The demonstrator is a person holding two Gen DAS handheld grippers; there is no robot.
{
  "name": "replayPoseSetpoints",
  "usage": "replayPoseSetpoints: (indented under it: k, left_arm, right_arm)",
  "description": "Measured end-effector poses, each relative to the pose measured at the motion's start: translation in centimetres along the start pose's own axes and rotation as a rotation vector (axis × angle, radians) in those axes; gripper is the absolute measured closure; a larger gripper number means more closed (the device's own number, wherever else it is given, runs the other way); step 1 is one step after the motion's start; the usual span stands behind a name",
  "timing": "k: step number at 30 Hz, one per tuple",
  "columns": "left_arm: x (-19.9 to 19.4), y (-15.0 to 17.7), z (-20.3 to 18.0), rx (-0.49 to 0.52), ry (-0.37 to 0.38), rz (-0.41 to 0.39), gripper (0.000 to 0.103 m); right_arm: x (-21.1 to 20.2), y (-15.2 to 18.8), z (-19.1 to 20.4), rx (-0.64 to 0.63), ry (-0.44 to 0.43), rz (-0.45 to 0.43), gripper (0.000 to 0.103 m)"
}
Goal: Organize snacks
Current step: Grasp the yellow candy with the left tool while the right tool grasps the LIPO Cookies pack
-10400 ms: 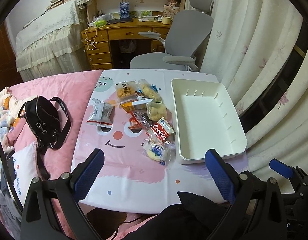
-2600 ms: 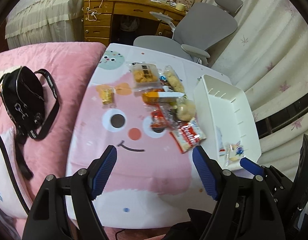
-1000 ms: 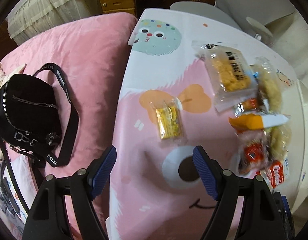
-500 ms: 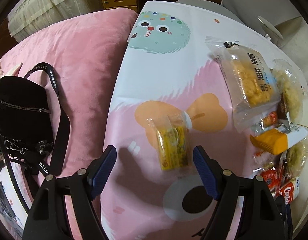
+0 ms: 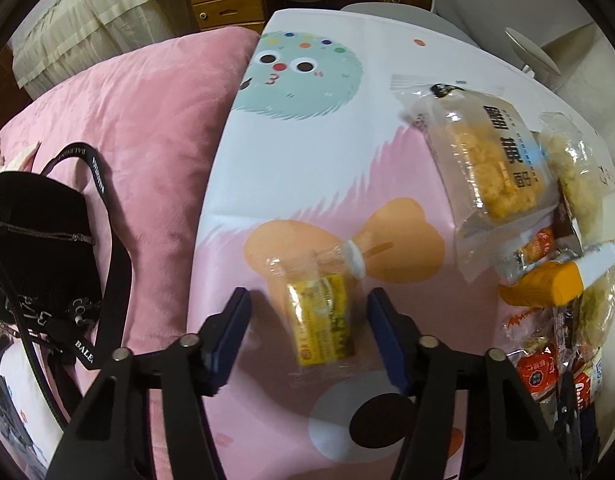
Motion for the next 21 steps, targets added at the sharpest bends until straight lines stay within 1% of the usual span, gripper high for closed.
replayPoseSetpoints:
  k: [2, 3, 5, 7, 13, 16, 21]
  left_arm:
    - [-0.1, 0.1, -0.2, 0.003, 0.009, 0.003, 0.055]
    - [-0.1, 0.0, -0.3, 0.006, 0.012, 0.003, 0.058]
    - [-0.2, 0.2, -0.5, 0.019, 0.013, 0.003, 0.068]
    - [-0.3, 0.4, -0.8, 0.027, 0.015, 0.003, 0.074]
    - [-0.6, 0.7, -0.8, 0.023, 0.016, -0.012, 0.079]
    - [-0.7, 1.0, -0.5, 0.021, 0.015, -0.011, 0.079]
    - [-1.2, 2.2, 0.6, 0.010, 0.009, 0.006, 0.079]
  right_arm:
    - [0.1, -0.1, 0.3, -0.025, 0.018, 0.004, 0.030]
    - [0.2, -0.1, 0.4, -0.033, 0.020, 0.004, 0.031]
    - [0.2, -0.1, 0.4, -0.047, 0.020, 0.007, 0.034]
    - [0.1, 0.0, 0.3, -0.055, 0.020, 0.008, 0.037]
    - [-0.1, 0.3, 0.3, -0.092, 0.010, 0.007, 0.043]
    - [-0.2, 0.5, 0.1, -0.099, 0.003, 0.001, 0.048]
    - [-0.7, 1.0, -0.2, -0.101, -0.024, -0.002, 0.051]
Point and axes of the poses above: each gripper's, at about its wrist camera, not at the fingertips, and x roughly the way its jaws point, z to its left, y to its underside, the point moved 2 cm from there along x, roughly the way its jaws point, and after that the axes turned 14 degrees about -x, right-handed, at the moved point
